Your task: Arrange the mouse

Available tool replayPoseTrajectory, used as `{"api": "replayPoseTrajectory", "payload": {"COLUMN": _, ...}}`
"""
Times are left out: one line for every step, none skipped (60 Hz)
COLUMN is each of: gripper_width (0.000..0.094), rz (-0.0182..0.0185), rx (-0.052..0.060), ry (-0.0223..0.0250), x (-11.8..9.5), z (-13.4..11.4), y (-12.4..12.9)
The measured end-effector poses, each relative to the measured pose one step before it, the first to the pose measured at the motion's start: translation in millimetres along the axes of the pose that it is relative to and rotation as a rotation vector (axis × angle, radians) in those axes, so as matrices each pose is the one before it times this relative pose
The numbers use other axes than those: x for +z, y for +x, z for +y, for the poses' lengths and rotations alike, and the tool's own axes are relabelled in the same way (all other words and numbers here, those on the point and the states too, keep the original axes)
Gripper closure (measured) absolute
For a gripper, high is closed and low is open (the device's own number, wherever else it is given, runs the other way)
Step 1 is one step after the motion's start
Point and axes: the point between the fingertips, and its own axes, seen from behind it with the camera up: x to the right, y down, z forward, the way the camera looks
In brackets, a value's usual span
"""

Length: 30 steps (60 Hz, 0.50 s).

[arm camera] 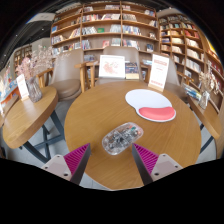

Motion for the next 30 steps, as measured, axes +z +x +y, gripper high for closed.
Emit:
{"api": "replayPoseTrajectory", "payload": {"gripper_width": 0.0079, "rz": 0.00091, "rx": 0.0054, "ry": -0.00066, "x": 2.16, "z": -2.42, "y": 0.51}}
{"api": "replayPoseTrajectory", "payload": {"gripper_width": 0.0076, "rz": -0.00056, "rx": 0.0050, "ry": -0.00234, "x": 2.37, "z": -2.00, "y": 0.15}}
{"api": "replayPoseTrajectory", "payload": {"gripper_width": 0.0078, "rz": 0.00008, "rx": 0.0027, "ry": -0.00428, "x": 2.25, "z": -1.38, "y": 0.23}}
{"api": "replayPoseTrajectory", "payload": {"gripper_width": 0.0076, "rz": -0.00012, "rx": 0.0016, "ry": -0.00219, "x": 2.15, "z": -1.76, "y": 0.21}}
{"api": "replayPoseTrajectory", "payload": {"gripper_width": 0.0076, "rz": -0.00006, "rx": 0.0017, "ry": -0.00126, "x": 2.11, "z": -2.03, "y": -0.04}}
{"api": "replayPoseTrajectory", "payload": {"gripper_width": 0.0076, "rz": -0.00031, "rx": 0.0021, "ry": -0.00133, "x": 2.11, "z": -1.94, "y": -0.22}}
{"api": "replayPoseTrajectory", "payload": {"gripper_width": 0.0075, "rz": 0.00139, "rx": 0.0019, "ry": 0.00086, "x": 2.92, "z": -0.77, "y": -0.74}}
{"api": "replayPoseTrajectory", "payload": {"gripper_width": 0.0076, "rz": 0.00019, "rx": 0.0012, "ry": -0.00006, "x": 1.75, "z": -2.07, "y": -0.61}}
{"api": "replayPoseTrajectory", "payload": {"gripper_width": 0.0076, "rz": 0.00028, "rx": -0.0003, "ry": -0.00085, "x": 1.78, "z": -1.77, "y": -0.12}}
{"api": "replayPoseTrajectory", "payload": {"gripper_width": 0.0074, "rz": 0.00140, "rx": -0.0024, "ry": -0.00044, "x": 3.25, "z": -1.31, "y": -0.15}}
{"api": "replayPoseTrajectory", "payload": {"gripper_width": 0.0075, "rz": 0.00021, "rx": -0.0028, "ry": -0.00014, "x": 2.09, "z": -1.74, "y": -0.19}}
{"api": "replayPoseTrajectory", "payload": {"gripper_width": 0.0076, "rz": -0.00033, "rx": -0.0011, "ry": 0.00073, "x": 2.48, "z": -2.08, "y": -0.02}}
{"api": "replayPoseTrajectory", "payload": {"gripper_width": 0.0077, "rz": -0.00118, "rx": 0.0011, "ry": 0.00057, "x": 2.14, "z": -1.91, "y": -0.63}}
{"api": "replayPoseTrajectory", "payload": {"gripper_width": 0.0079, "rz": -0.00049, "rx": 0.0008, "ry": 0.00023, "x": 2.15, "z": -1.85, "y": -0.54}}
{"api": "replayPoseTrajectory", "payload": {"gripper_width": 0.0078, "rz": -0.00058, "rx": -0.0013, "ry": -0.00027, "x": 2.36, "z": -2.01, "y": -0.55}}
{"api": "replayPoseTrajectory", "payload": {"gripper_width": 0.0079, "rz": -0.00028, "rx": -0.0018, "ry": -0.00022, "x": 2.59, "z": -2.25, "y": -0.92}}
{"api": "replayPoseTrajectory", "payload": {"gripper_width": 0.0079, "rz": -0.00090, "rx": -0.0010, "ry": -0.00092, "x": 2.24, "z": -1.70, "y": -0.36}}
{"api": "replayPoseTrajectory", "payload": {"gripper_width": 0.0081, "rz": -0.00132, "rx": 0.0001, "ry": -0.00101, "x": 1.96, "z": -1.62, "y": -0.45}}
{"api": "replayPoseTrajectory", "payload": {"gripper_width": 0.0082, "rz": -0.00123, "rx": 0.0009, "ry": -0.00109, "x": 2.04, "z": -1.64, "y": -0.55}}
{"api": "replayPoseTrajectory", "payload": {"gripper_width": 0.0082, "rz": -0.00079, "rx": 0.0003, "ry": -0.00152, "x": 2.02, "z": -1.60, "y": -0.60}}
{"api": "replayPoseTrajectory", "payload": {"gripper_width": 0.0082, "rz": -0.00045, "rx": -0.0021, "ry": -0.00193, "x": 1.52, "z": -1.38, "y": -0.56}}
{"api": "replayPoseTrajectory", "payload": {"gripper_width": 0.0080, "rz": -0.00088, "rx": -0.0021, "ry": -0.00146, "x": 1.63, "z": -1.38, "y": -0.60}}
{"api": "replayPoseTrajectory", "payload": {"gripper_width": 0.0080, "rz": -0.00119, "rx": -0.0011, "ry": -0.00115, "x": 1.58, "z": -1.37, "y": -0.46}}
{"api": "replayPoseTrajectory", "payload": {"gripper_width": 0.0082, "rz": -0.00190, "rx": 0.0003, "ry": -0.00155, "x": 1.38, "z": -0.94, "y": -0.40}}
{"api": "replayPoseTrajectory", "payload": {"gripper_width": 0.0082, "rz": 0.00032, "rx": -0.0004, "ry": -0.00054, "x": 1.37, "z": -0.77, "y": -0.97}}
{"api": "replayPoseTrajectory", "payload": {"gripper_width": 0.0082, "rz": -0.00058, "rx": -0.0009, "ry": -0.00148, "x": 0.86, "z": -0.76, "y": -0.60}}
{"api": "replayPoseTrajectory", "payload": {"gripper_width": 0.0088, "rz": -0.00069, "rx": -0.0010, "ry": -0.00064, "x": 0.75, "z": -0.73, "y": -0.48}}
{"api": "replayPoseTrajectory", "payload": {"gripper_width": 0.0096, "rz": 0.00144, "rx": 0.0001, "ry": -0.00038, "x": 0.61, "z": -0.39, "y": 0.07}}
{"api": "replayPoseTrajectory", "payload": {"gripper_width": 0.0103, "rz": 0.00056, "rx": 0.0013, "ry": 0.00011, "x": 0.73, "z": -0.55, "y": 0.03}}
{"api": "replayPoseTrajectory", "payload": {"gripper_width": 0.0112, "rz": 0.00058, "rx": 0.0004, "ry": 0.00085, "x": 0.42, "z": -0.65, "y": 0.09}}
